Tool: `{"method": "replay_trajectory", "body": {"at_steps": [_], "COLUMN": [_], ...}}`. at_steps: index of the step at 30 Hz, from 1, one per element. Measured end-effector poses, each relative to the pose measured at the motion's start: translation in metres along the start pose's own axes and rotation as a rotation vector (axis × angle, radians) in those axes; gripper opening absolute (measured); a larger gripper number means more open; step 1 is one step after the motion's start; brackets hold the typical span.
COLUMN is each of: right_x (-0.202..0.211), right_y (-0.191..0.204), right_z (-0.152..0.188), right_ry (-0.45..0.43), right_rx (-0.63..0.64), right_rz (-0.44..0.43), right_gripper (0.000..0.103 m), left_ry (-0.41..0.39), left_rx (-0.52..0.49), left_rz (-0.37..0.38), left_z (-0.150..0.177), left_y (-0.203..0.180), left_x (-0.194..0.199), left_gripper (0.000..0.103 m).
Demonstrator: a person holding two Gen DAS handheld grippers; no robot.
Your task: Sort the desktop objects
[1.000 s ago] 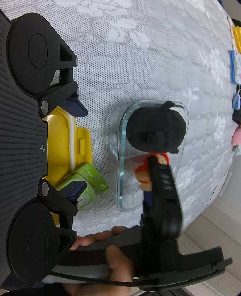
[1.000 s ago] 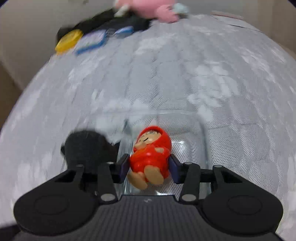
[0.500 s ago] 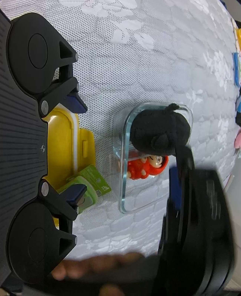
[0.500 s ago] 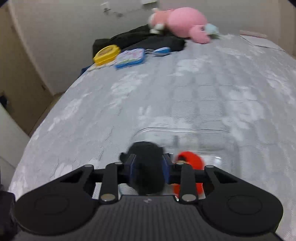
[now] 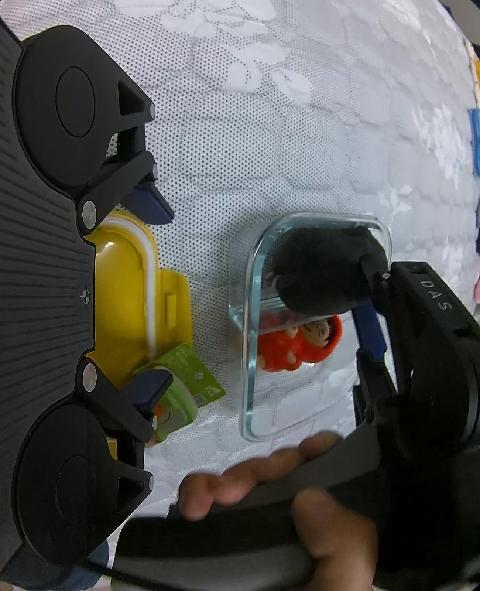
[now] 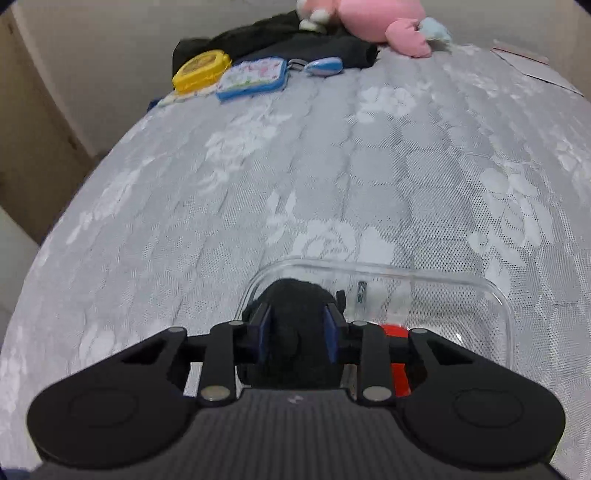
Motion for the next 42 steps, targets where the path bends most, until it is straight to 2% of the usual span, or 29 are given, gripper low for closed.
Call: {"method": "replay_trajectory", "body": {"at_steps": [4,7,9,11,13,15,17,19,22,26,31,35,39,42], "right_x": [0.005,0.031,0.061,0.091,0.111,0.121,0.122,0.117,0.103,0.080,0.076,0.081,0.075,0.064], "right_y": [0.002,-0.004,-0.007,-0.010,-0.011,-0.013,-0.014,-0.016,-0.016,-0.015,-0.019,-0.018,-0.012,-0.009], "right_z": [0.004,0.004,0.012,0.020,0.041,0.069,0.097,0.119,0.132,0.135,0.136,0.135,0.139,0.141], "right_ry": [0.026,-0.045,-0.087,-0.129,-0.102,-0.059,-0.017,0.016,0.042,0.075,0.109,0.115,0.127,0.129], "right_rx": [0.003,-0.047,-0.011,0.027,0.113,0.205,0.272,0.274,0.195,0.143,0.104,0.175,0.200,0.204], "right_rz": [0.007,-0.018,0.003,0.023,0.071,0.135,0.184,0.188,0.129,0.087,0.035,0.047,0.031,0.022], "right_gripper": [0.043,0.042,0.043,0.054,0.065,0.066,0.067,0.067,0.067,0.066,0.066,0.069,0.069,0.068], "left_ry": [0.009,0.018,0.023,0.013,0.004,0.003,0.012,0.022,0.045,0.074,0.076,0.083,0.083,0.080], "left_rx": [-0.023,-0.037,-0.050,-0.062,-0.079,-0.106,-0.113,-0.115,-0.126,-0.136,-0.138,-0.151,-0.138,-0.148], "left_rz": [-0.003,-0.013,-0.017,-0.019,-0.029,-0.042,-0.049,-0.058,-0.085,-0.175,-0.160,-0.137,-0.172,-0.230], "left_z": [0.003,0.006,0.007,0.006,0.005,0.005,0.007,0.008,0.012,0.017,0.016,0.016,0.013,0.011], "left_y": [-0.002,-0.001,-0.002,-0.001,0.000,0.000,0.001,0.003,0.006,0.017,0.019,0.017,0.023,0.029], "left_x": [-0.002,-0.002,-0.001,0.006,0.012,0.016,0.017,0.016,0.011,0.001,0.004,0.008,0.005,0.001], "left_gripper": [0.092,0.093,0.093,0.093,0.094,0.094,0.094,0.094,0.094,0.094,0.094,0.095,0.095,0.095]}}
Point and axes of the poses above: each gripper's, at about its wrist camera, not at the fingertips, and x roughly against the way its jaws point, y to its left, z to its underside, the point moved 8 cm from there along -x, roughly the way its jaws point, and after that the axes turned 8 degrees about x, right-handed, at the moved point
